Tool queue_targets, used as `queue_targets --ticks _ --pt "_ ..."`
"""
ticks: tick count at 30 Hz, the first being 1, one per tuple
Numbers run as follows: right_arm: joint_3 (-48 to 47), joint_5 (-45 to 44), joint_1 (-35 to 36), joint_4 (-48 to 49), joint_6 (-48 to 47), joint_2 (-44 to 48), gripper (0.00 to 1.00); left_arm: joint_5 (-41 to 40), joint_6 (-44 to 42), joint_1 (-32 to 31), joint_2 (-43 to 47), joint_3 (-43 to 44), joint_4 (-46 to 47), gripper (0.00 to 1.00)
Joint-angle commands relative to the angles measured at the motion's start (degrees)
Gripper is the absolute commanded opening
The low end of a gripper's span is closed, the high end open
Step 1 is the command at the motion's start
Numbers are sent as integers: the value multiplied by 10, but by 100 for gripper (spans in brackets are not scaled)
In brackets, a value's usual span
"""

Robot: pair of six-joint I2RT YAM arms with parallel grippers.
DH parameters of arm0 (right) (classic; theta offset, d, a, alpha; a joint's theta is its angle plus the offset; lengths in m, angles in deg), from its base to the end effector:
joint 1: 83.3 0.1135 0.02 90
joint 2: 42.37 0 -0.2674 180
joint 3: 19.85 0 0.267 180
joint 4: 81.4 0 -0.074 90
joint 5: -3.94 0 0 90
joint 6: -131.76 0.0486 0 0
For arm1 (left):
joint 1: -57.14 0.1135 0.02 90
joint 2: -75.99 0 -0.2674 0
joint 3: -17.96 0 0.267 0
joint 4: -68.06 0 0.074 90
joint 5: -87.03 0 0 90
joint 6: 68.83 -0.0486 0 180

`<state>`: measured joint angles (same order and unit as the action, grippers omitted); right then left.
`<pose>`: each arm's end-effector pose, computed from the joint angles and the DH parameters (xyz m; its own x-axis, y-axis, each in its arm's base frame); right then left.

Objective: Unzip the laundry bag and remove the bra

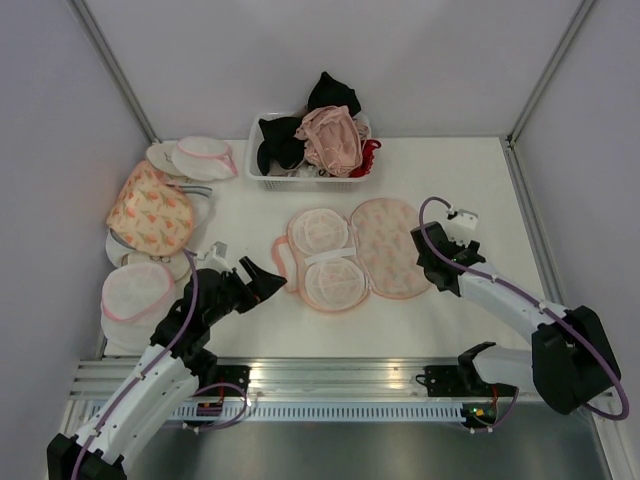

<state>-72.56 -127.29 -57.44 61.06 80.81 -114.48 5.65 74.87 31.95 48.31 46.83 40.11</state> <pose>0.2389 0.0802 0.1866 -0.5885 0.2413 -0.7716 0.4716 0.8777 -0.0853 0.1409 -0.0743 0.1883 -0.6780 -0.5617 -0.4742 -0.0075 0.6504 -0.7596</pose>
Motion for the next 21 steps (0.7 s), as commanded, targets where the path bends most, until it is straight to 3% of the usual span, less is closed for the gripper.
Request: queue_targets --ticks 1,8,12,14,15,17,21 --pt "38 20 -1 3 47 36 75 17 -24 1 -1 24 20 97" --pt "109 85 -1 81 48 26 63 15 -24 1 4 27 10 97" --pt "101 120 -1 96 47 0 58 9 -26 2 10 27 2 97" --pt "104 124 -1 108 52 -5 40 9 -26 2 11 26 0 97" --pt "105 124 -2 114 52 -7 24 9 -26 2 11 26 0 97" --pt "98 121 -2 107 52 -19 1 9 -26 2 11 26 -1 97" --pt "89 111 -2 93 53 -16 0 6 -31 2 15 30 -9 97"
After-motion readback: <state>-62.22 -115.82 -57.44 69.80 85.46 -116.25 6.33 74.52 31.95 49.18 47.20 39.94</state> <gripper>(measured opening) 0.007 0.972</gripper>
